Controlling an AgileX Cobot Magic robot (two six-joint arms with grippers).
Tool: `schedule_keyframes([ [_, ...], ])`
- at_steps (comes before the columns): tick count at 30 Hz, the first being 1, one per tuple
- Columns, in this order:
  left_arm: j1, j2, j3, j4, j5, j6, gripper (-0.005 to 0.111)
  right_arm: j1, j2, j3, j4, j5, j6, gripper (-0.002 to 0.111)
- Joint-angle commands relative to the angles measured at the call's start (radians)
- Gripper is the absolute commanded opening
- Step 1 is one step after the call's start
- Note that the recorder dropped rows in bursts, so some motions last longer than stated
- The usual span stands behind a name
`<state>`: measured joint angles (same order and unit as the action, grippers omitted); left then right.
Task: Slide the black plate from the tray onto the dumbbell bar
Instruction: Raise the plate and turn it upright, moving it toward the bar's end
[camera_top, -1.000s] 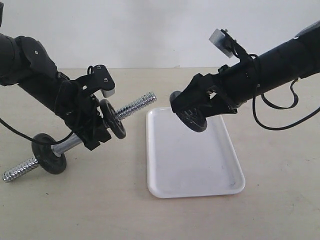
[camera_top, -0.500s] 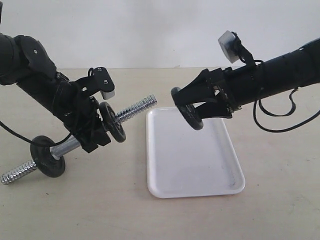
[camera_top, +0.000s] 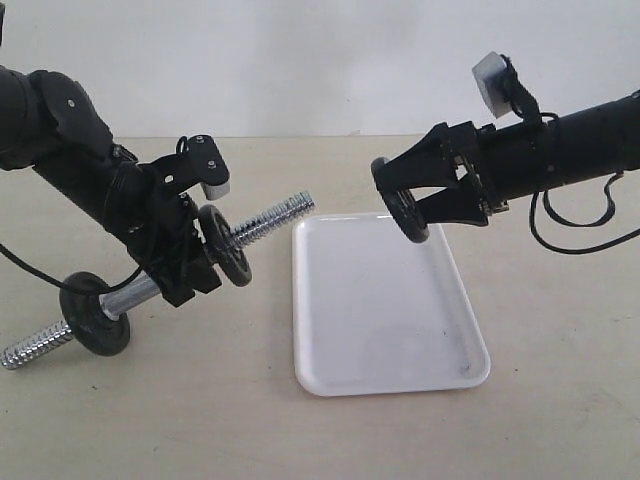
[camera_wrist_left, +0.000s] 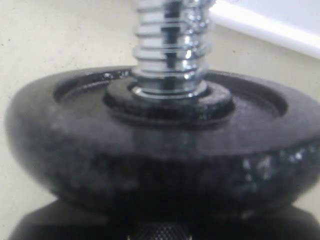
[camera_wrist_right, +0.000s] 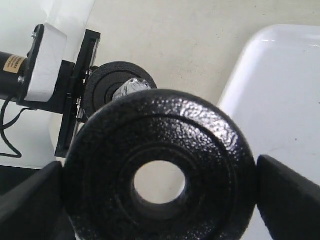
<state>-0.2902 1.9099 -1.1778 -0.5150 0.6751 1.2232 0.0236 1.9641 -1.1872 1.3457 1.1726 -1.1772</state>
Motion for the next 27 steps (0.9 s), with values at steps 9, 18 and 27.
schedule_keyframes([
  [9, 0.001, -0.049, -0.018, -0.050, 0.036, 0.004, 0.004, -0.005, -0.013, -0.098, 0.084, 0.049, 0.041, 0.000],
  [18, 0.001, -0.049, -0.018, -0.052, 0.058, 0.004, 0.004, -0.005, -0.013, -0.121, 0.089, 0.049, 0.045, 0.000],
  [27, 0.001, -0.049, -0.018, -0.052, 0.081, 0.004, 0.004, -0.005, -0.013, -0.121, 0.107, 0.049, 0.045, 0.000],
])
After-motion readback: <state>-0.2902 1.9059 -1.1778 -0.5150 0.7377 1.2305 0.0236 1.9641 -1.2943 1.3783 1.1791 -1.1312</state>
